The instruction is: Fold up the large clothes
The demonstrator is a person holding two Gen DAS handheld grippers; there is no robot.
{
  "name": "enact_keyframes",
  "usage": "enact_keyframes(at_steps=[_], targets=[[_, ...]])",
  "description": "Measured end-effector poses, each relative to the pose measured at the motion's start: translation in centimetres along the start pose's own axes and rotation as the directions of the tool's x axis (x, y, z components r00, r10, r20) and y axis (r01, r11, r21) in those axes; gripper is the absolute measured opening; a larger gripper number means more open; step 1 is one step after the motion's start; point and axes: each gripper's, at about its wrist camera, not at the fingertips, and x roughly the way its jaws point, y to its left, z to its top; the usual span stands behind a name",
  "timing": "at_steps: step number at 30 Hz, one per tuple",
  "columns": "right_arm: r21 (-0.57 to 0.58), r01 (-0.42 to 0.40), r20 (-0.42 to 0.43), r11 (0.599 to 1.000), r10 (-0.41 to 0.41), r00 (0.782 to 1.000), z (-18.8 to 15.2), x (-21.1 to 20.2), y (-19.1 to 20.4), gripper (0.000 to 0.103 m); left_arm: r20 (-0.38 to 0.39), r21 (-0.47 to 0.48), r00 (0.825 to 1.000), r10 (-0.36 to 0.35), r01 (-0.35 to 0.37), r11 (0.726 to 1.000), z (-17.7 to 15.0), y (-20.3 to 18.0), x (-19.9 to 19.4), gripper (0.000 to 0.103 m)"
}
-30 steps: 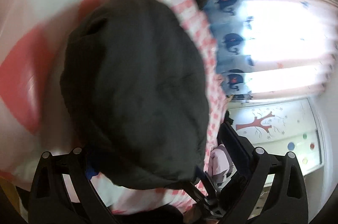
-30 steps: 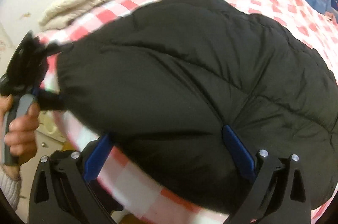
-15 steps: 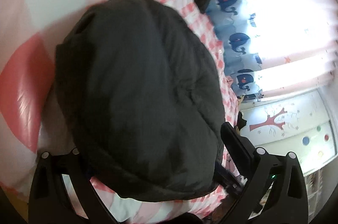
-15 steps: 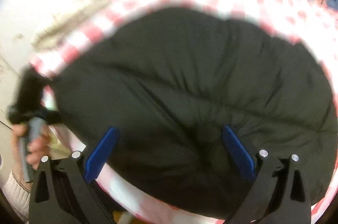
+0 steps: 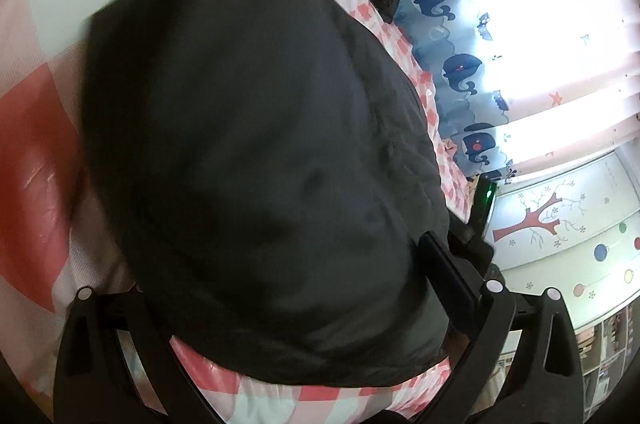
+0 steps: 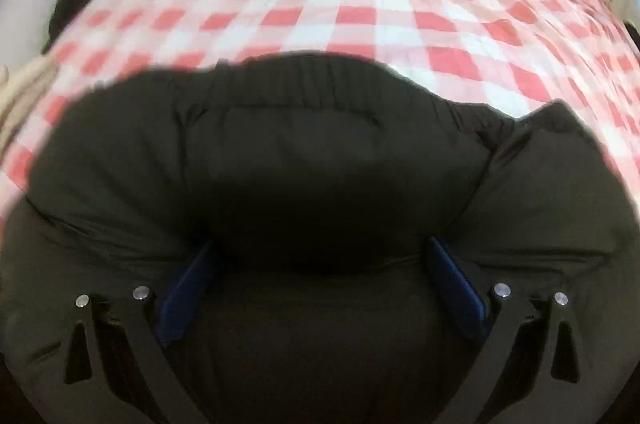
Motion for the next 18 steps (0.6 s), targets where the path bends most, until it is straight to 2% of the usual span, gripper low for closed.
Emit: enact_keyframes(at_steps=[2,3,5,7,9,10,12,16,17,18], targets=[[-0.008,-0.008,-0.031,1.000,0.007,0.999,0.1,-0.8,-0.2,0.097,0.000,-0.009,1.000,-0.007,0.007,1.000,0.2,-0.2,-0.1,0.094],[-0.008,-0.022,-0.016,1.000,0.022,1.000,0.0,-2.1,-0.4,0.097,0.003,-0.021,1.000,-0.016,0.016,1.000,0.4,-0.2,-0.3,0.094],[-0.030,-0.050,0.076,0.998,0.052,0.996,-1.1,-5.3,0.3,0.097,0.012,-0.053,0.999,-0.046,0.046,0.998,0.9,-0.2,-0.7,0.094],[-0.083,-0.019,0.149,0.996,0.031,0.988,-4.1,-7.7,1.6,0.097,0.018,-0.076,0.999,-0.041,0.042,0.996,1.1,0.2,-0.1,0.094],[-0.170,0.031,0.084,0.985,-0.017,0.996,-5.8,-5.6,2.7,0.097,0.030,-0.081,0.999,-0.017,0.019,0.997,0.8,0.1,0.1,0.094],[-0.192,0.043,0.091,0.981,-0.026,0.996,-6.2,-4.9,2.9,0.097,0.038,-0.082,0.999,-0.020,0.023,0.996,0.6,-0.3,0.0,0.094],[-0.174,0.022,0.064,0.985,-0.011,0.998,-6.1,-5.1,2.6,0.097,0.050,-0.069,0.998,-0.042,0.046,0.997,0.5,-1.2,-0.6,0.094],[-0.163,0.007,0.167,0.987,0.021,0.986,-7.5,-9.3,2.7,0.097,0.069,-0.099,0.996,-0.059,0.066,0.993,1.0,-1.1,-0.7,0.094],[-0.171,0.011,0.155,0.985,0.016,0.988,-8.7,-9.3,2.9,0.097,0.070,-0.104,0.996,-0.056,0.063,0.993,0.9,-0.8,-0.5,0.094],[-0.214,0.024,0.106,0.977,-0.001,0.994,-9.9,-8.1,3.5,0.097,0.069,-0.105,0.996,-0.051,0.058,0.993,0.7,-0.6,-0.3,0.094]])
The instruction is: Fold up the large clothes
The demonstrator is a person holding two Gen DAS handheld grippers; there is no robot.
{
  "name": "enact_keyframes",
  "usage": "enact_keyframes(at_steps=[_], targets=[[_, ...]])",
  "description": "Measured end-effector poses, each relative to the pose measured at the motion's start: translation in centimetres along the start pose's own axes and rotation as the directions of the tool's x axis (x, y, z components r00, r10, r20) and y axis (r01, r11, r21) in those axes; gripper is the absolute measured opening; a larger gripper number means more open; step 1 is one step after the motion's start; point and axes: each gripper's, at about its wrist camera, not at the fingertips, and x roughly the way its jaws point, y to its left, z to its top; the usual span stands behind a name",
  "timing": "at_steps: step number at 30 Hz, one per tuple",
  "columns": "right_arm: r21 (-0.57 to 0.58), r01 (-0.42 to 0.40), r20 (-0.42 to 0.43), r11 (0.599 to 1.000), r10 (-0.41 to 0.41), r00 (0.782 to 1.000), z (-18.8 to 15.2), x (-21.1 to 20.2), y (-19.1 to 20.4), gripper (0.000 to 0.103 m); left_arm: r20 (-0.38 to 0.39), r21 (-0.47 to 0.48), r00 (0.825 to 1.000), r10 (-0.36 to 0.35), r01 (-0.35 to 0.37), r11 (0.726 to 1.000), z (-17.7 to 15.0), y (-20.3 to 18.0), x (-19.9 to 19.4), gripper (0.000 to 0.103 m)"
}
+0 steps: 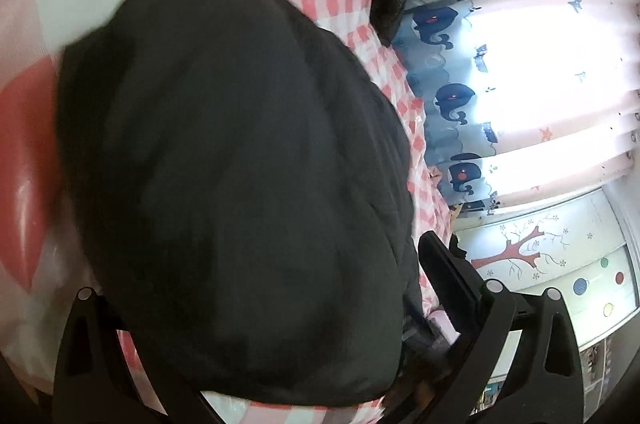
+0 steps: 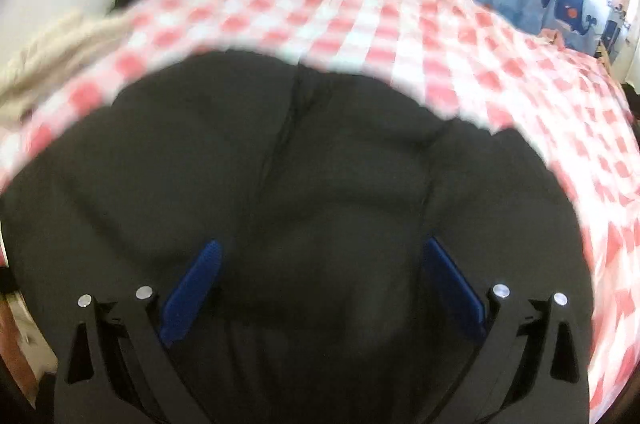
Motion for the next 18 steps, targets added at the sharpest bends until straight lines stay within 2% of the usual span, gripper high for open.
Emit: enact_keyframes(at_steps=[2,4,5,6,9,11,13,16,18], targets=[[-0.074,0.003,-0.023,0.997,-0.004,1.000,-0.8,0.5,0.6,0.097,0.013,0.008,1.000,0.018,-0.018,1.000,-0.4,0.2,0.3,0.094],[-0.038,-0.029,-0.006,0.999,0.029,1.000,0.2,-0.6,-0.2,0.097,0.027,0.014,1.000,0.007,-0.008,1.000,-0.5,0.3,0.1,0.094],[-0.011,-0.024,0.051,1.000,0.025,0.998,1.7,-1.8,-0.9,0.097,0.036,0.012,0.999,0.005,-0.006,1.000,-0.5,0.4,0.0,0.094],[-0.003,-0.006,0.073,1.000,0.006,0.997,2.9,-2.1,-1.2,0.097,0.038,0.013,0.999,0.011,-0.012,1.000,-0.4,0.4,0.1,0.094],[0.013,0.049,0.072,0.999,-0.050,0.996,8.1,-0.5,-2.3,0.097,0.042,0.025,0.999,0.018,-0.019,1.000,-0.3,0.0,0.3,0.094],[0.033,0.092,0.036,0.995,-0.093,0.995,11.5,2.6,-3.2,0.097,0.043,0.031,0.999,0.019,-0.020,0.999,-0.4,0.0,0.2,0.094],[0.062,0.150,-0.035,0.987,-0.148,0.988,13.9,7.1,-4.2,0.097,0.042,0.037,0.999,0.024,-0.025,0.999,-0.3,0.1,0.1,0.094],[0.051,0.123,-0.192,0.991,-0.111,0.975,13.5,13.2,-3.8,0.097,0.040,0.048,0.999,0.034,-0.036,0.998,-0.4,0.5,0.1,0.094],[0.045,0.130,-0.188,0.990,-0.119,0.975,13.4,12.2,-3.3,0.097,0.036,0.042,0.999,0.031,-0.033,0.999,-0.3,0.5,0.1,0.094]])
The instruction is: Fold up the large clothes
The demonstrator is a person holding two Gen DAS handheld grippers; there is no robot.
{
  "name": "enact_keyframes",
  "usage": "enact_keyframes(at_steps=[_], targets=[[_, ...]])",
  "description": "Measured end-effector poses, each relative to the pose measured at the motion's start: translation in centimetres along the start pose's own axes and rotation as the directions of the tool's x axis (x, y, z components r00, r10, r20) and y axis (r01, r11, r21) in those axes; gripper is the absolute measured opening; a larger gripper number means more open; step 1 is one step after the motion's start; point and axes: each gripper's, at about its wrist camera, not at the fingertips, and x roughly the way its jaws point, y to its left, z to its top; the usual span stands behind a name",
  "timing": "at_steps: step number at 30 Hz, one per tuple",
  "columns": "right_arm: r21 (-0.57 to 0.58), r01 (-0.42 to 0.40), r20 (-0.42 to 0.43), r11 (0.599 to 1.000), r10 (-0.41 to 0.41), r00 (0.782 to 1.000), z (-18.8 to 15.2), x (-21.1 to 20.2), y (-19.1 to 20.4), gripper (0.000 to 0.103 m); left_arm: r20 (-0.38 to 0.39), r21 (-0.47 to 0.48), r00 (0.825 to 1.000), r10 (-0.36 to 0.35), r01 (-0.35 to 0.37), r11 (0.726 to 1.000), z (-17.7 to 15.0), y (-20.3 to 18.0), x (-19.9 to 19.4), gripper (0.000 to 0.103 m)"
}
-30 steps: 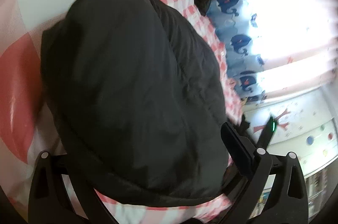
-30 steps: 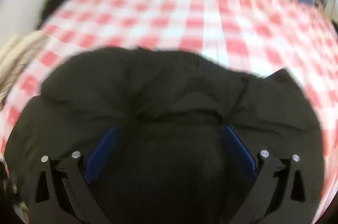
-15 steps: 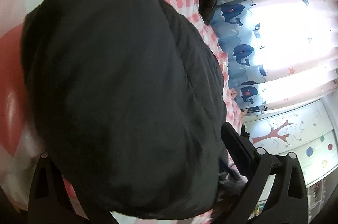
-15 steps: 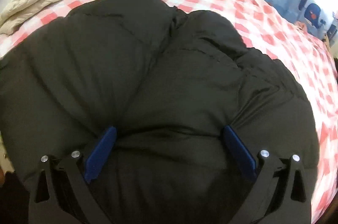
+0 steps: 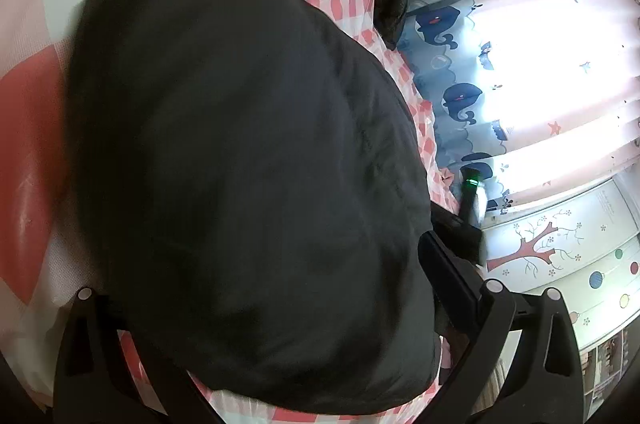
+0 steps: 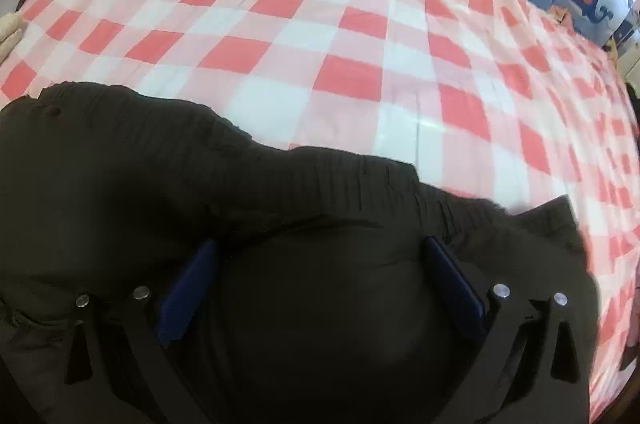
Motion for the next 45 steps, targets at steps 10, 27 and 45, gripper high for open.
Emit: enact_keyframes(at_steps=[10,27,45], targets=[[-0.179,-0.032,0.119,0.983,0.053,0.992,-13.5,-9.4,3.2,0.097,0.011,-0.039,1.000,-0.025,0.026,0.999,0.2,0.6,-0.6,0.094],[-0.087,-0.077,0.168,0.993,0.091,0.982,-19.2,-14.2,3.3,0.097,-0.001,-0.036,1.000,0.001,-0.001,0.999,0.6,0.0,0.4,0.094],[-0.048,-0.124,0.222,0.991,0.132,0.966,-18.5,-12.9,2.7,0.097,0.016,-0.086,0.997,-0.072,0.074,0.994,1.0,0.8,0.1,0.055]])
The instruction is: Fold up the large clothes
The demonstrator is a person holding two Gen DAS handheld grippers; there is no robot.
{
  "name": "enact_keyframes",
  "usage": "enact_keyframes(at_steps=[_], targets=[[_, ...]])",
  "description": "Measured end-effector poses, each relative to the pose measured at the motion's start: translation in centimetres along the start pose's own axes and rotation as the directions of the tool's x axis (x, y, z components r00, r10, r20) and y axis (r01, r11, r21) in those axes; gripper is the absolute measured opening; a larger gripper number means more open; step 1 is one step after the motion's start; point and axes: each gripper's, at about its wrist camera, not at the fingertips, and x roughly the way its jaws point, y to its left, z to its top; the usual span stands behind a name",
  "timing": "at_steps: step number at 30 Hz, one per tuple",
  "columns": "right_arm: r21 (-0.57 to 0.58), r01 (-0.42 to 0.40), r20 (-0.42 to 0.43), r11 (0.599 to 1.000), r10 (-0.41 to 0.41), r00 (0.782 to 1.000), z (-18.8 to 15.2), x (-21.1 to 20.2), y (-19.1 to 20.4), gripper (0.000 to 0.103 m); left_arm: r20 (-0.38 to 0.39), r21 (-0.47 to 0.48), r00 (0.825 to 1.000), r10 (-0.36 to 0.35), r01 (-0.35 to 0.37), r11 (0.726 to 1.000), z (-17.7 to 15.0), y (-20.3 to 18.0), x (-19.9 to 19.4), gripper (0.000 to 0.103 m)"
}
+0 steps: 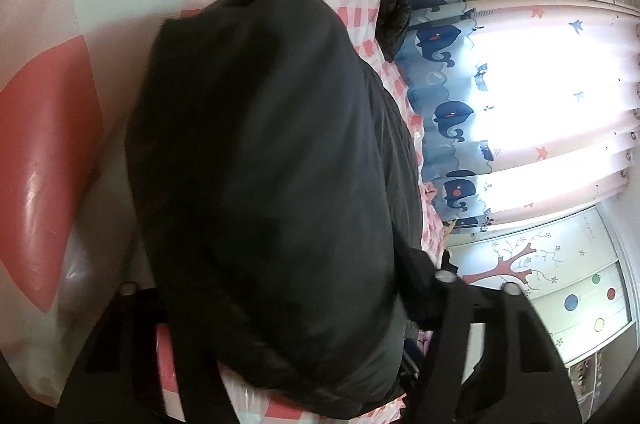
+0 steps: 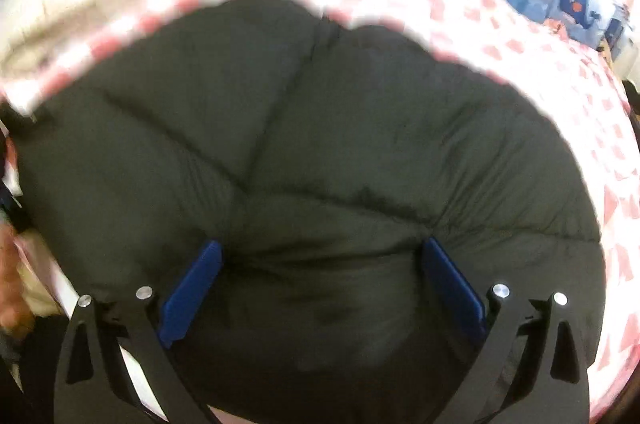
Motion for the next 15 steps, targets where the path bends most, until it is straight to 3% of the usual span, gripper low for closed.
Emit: enact_keyframes(at_steps=[1,4,7,9,11,13,15], targets=[[-0.009,0.009,0.029,1.000,-0.009,1.000,0.1,-0.5,0.1,0.097,-0.001,0.006,1.000,-0.002,0.002,1.000,0.0,-0.2,0.0,0.050],[-0.078,0.014,-0.033,0.997,-0.016,0.999,-0.7,2.2,1.1,0.097,-0.005,0.040,1.000,-0.004,0.004,0.999,-0.1,-1.1,0.1,0.039],[-0.043,-0.025,-0.031,0.999,0.024,0.999,-0.7,1.7,0.5,0.097,0.010,0.086,1.000,0.004,-0.005,0.996,-0.3,-2.4,-0.1,0.030],[-0.031,-0.028,0.022,0.999,0.029,0.999,-0.7,0.7,0.2,0.097,0.017,0.112,1.000,0.010,-0.012,0.994,-0.4,-3.5,0.0,0.026],[-0.040,-0.039,-0.004,0.998,0.038,0.999,-0.6,2.4,-0.4,0.097,0.028,0.151,1.000,0.008,-0.012,0.989,-0.9,-5.1,0.0,0.023],[-0.058,-0.018,0.001,0.998,0.019,1.000,-1.2,3.3,0.2,0.098,0.040,0.211,0.999,-0.002,-0.007,0.978,-1.7,-7.5,0.0,0.020],[-0.065,-0.003,-0.005,0.998,0.002,1.000,-1.4,3.5,0.7,0.098,0.040,0.323,0.999,-0.021,0.007,0.947,-3.0,-10.9,-0.2,0.019]])
